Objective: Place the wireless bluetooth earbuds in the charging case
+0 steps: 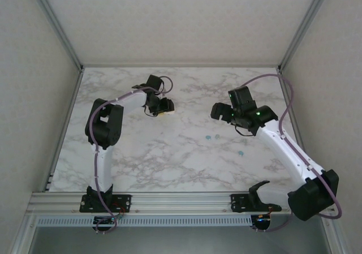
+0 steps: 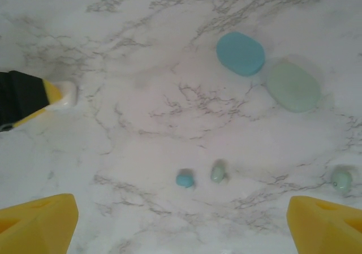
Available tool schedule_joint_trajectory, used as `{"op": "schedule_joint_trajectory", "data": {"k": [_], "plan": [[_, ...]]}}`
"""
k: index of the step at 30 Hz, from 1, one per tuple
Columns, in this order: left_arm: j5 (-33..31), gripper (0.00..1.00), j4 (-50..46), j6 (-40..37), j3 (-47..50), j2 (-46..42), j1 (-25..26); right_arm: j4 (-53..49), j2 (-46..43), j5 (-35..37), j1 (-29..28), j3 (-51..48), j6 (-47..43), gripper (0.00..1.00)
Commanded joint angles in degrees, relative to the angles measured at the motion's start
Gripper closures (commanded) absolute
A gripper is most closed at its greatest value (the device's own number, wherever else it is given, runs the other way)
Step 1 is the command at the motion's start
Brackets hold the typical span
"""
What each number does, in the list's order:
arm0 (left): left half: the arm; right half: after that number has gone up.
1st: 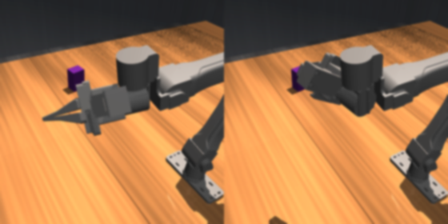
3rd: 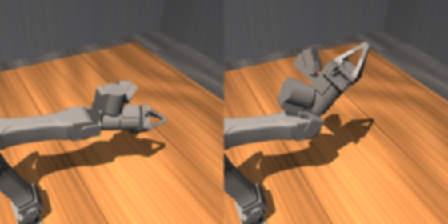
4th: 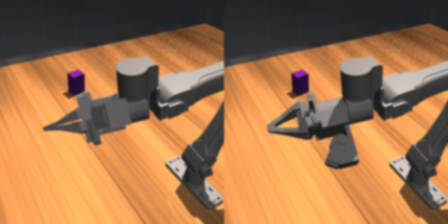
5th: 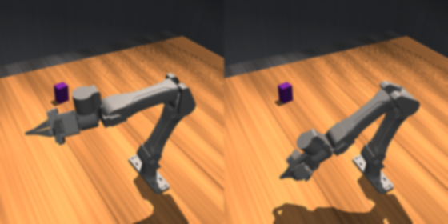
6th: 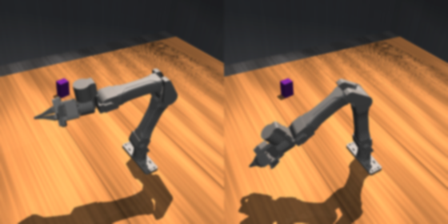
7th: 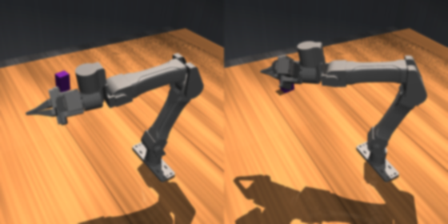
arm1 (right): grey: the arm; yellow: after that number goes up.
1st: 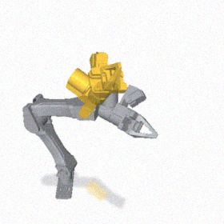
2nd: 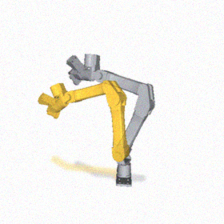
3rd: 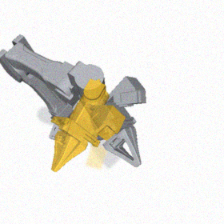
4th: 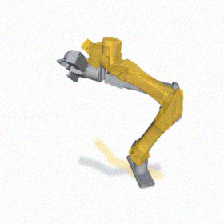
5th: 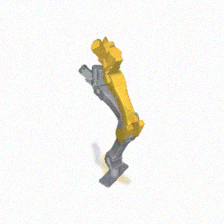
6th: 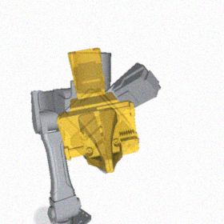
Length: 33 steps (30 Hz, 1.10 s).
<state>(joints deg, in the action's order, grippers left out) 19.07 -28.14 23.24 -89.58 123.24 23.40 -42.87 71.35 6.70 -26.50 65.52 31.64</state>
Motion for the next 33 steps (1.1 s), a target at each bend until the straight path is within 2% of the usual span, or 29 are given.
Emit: {"op": "schedule_joint_trajectory", "data": {"k": [1,8,12,16,24,28,33], "plan": [[-6.0,0.43,-5.0,-2.6,-0.4,-3.7,-0.7,-0.3,3.8,-2.0,2.2,1.9,-9.2,0.05],[-8.5,0.39,-3.0,-4.2,6.1,-13.3,-1.3,2.2,19.0,-10.3,9.1,8.5,-21.0,0.15],[-6.8,0.39,-0.5,-4.7,10.5,-20.3,-1.3,-0.1,29.9,-7.2,11.8,15.8,-25.1,0.20],[-5.2,0.39,5.3,-5.0,17.5,-30.4,-1.3,-2.4,37.6,-6.3,13.3,22.4,-30.7,0.20],[-9.3,0.39,11.8,-6.6,27.0,-45.8,-1.4,-8.3,46.5,-8.8,13.7,30.5,-39.9,0.22],[-11.2,0.38,12.6,-7.3,28.6,-49.3,-1.4,-9.4,49.7,-5.7,13.7,32.7,-41.2,0.24],[-11.8,0.38,12.6,-7.6,29.1,-50.6,-1.4,-10.1,52.7,-5.0,13.7,34.8,-42.7,0.26]]}}
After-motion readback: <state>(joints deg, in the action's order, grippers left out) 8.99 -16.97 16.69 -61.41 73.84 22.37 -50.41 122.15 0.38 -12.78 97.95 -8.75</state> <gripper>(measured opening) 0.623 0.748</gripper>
